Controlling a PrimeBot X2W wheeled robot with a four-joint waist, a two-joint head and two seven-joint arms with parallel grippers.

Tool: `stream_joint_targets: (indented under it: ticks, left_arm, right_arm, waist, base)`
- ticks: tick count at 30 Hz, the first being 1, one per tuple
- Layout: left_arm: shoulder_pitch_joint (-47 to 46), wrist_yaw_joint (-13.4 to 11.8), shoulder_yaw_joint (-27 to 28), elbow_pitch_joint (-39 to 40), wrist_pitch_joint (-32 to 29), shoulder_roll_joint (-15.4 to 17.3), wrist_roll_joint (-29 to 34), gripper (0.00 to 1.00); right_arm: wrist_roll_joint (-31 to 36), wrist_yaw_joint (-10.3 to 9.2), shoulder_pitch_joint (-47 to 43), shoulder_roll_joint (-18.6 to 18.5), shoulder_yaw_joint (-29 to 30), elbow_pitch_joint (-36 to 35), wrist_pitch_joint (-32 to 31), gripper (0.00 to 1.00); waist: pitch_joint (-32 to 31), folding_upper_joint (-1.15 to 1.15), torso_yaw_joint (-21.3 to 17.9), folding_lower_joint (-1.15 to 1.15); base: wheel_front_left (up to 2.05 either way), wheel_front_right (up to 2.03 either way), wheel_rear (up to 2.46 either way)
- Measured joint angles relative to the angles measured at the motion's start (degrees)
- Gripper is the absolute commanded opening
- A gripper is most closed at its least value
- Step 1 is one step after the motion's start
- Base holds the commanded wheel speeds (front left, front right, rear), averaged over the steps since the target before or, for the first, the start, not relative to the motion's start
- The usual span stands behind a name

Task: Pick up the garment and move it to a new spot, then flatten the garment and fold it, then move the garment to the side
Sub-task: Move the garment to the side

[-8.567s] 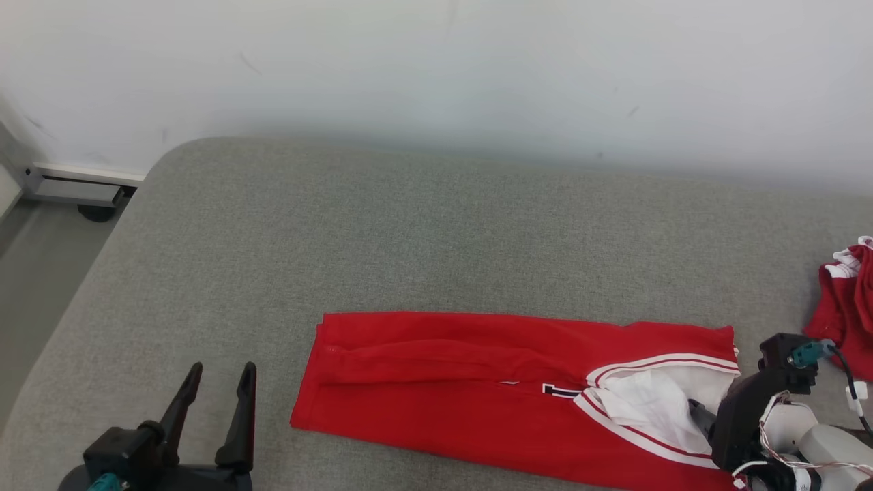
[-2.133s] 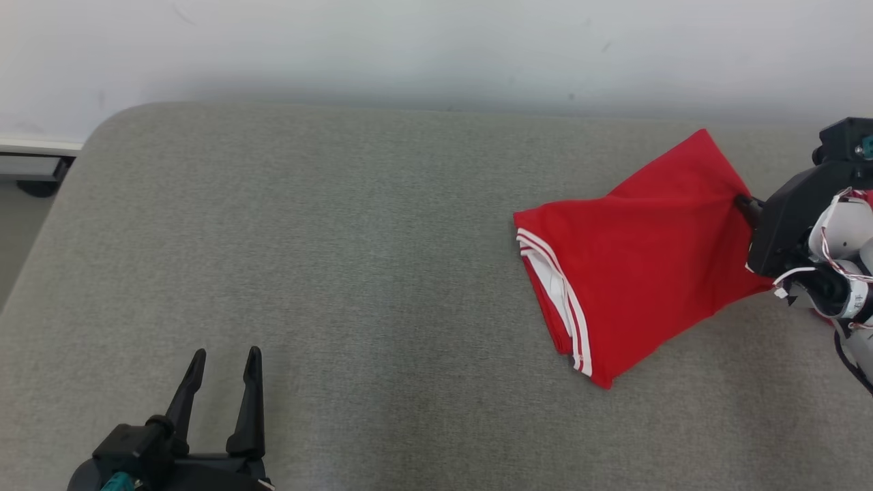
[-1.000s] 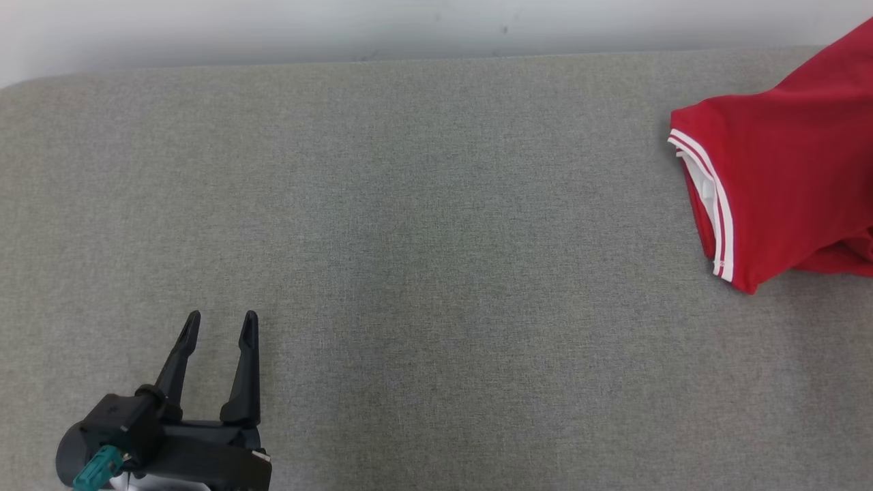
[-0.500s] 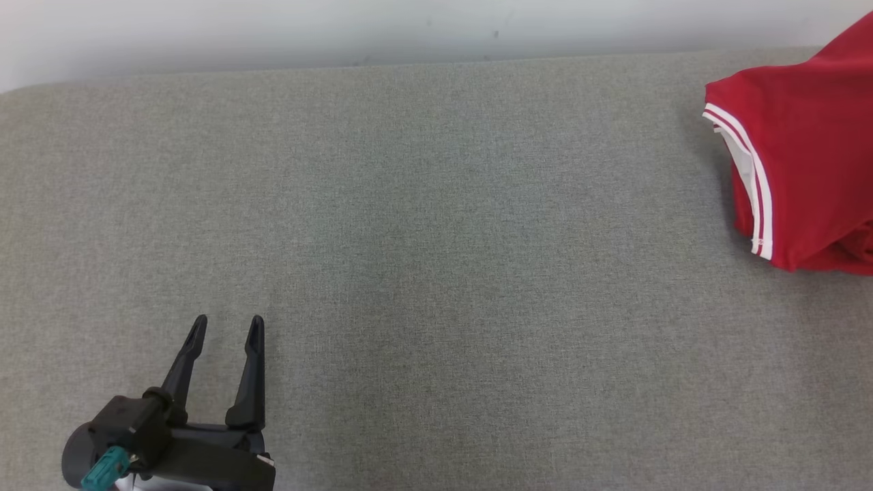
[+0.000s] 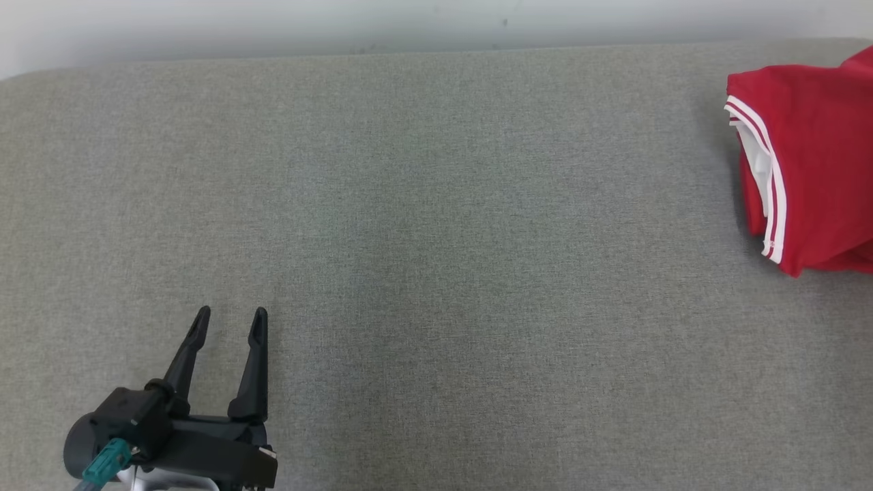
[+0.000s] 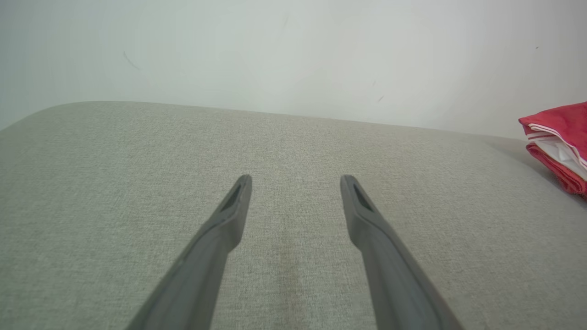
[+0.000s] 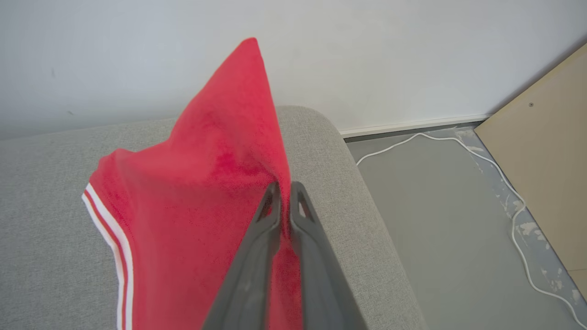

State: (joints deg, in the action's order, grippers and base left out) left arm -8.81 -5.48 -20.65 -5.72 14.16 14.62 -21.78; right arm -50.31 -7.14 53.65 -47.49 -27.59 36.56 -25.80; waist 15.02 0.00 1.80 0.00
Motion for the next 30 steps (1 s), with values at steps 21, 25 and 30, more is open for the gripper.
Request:
stream_joint_targets:
  ticks: [21,25,30]
  left_arm:
    - [0.01,-0.03,0.93,-2.3,0.0,-0.24,-0.24,1.0]
    - [0.09,-0.04,1.18,-2.93,0.01,-0.29,-0.42,1.0]
    - [0.53,-0.07,1.54,-3.36,0.02,-0.26,-0.43,1.0]
  right_arm:
    - [0.73,0.74,-0.54,4.21,-0.33,-0.46,3.78,1.0]
    - [-0.13,1.63,-4.92,6.45,-0.03,-2.04,7.8,1.0]
    - [-1.56,1.89,-10.05,8.27,1.1,-4.97,13.02,1.0]
  waist:
    - [-2.05,0.0,0.22,0.0]
    - [-3.68,0.0,0.07,0.0]
    - [-6.15,-0.01,-0.23,0.0]
  base:
    - [0.0,0.0,0.0]
    - [0.0,0.0,0.0]
    - [0.0,0.0,0.0]
